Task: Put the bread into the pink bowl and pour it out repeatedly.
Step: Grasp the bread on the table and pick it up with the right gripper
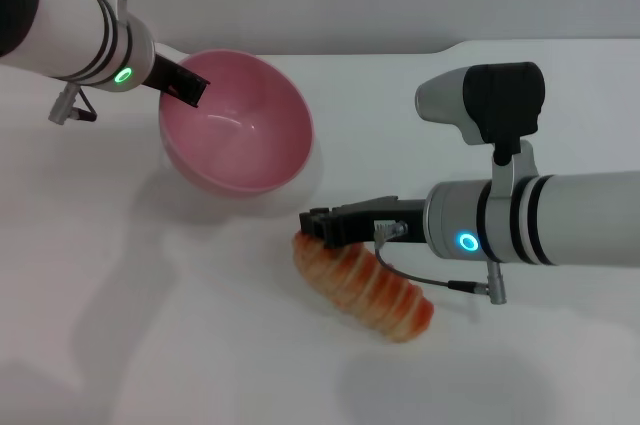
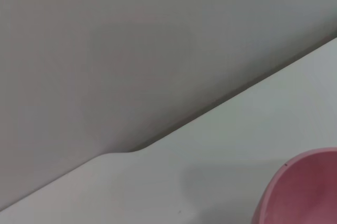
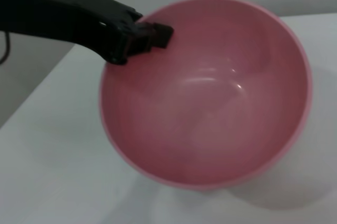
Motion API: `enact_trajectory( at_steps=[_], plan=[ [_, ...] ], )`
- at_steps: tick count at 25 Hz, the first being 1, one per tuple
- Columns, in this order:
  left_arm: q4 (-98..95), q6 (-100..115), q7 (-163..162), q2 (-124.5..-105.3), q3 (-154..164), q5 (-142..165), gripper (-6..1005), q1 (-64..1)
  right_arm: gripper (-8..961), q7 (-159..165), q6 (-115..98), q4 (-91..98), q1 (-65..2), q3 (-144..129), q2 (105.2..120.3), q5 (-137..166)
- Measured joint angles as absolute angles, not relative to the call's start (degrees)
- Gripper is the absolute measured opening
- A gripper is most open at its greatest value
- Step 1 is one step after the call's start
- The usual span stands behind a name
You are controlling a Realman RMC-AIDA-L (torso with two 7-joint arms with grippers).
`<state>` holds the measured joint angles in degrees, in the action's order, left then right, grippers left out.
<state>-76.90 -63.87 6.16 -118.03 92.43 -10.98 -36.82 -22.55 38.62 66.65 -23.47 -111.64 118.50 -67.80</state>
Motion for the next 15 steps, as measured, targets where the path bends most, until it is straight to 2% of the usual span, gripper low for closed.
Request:
enact_trajectory(
  at_steps=[15],
  plan=[
    [-75.6, -62.1, 6.1, -117.99, 90.7, -10.0, 61, -37.1, 36, -22.2, 42.3, 77.0, -19.6, -109.7, 118.54, -65.0]
  ],
)
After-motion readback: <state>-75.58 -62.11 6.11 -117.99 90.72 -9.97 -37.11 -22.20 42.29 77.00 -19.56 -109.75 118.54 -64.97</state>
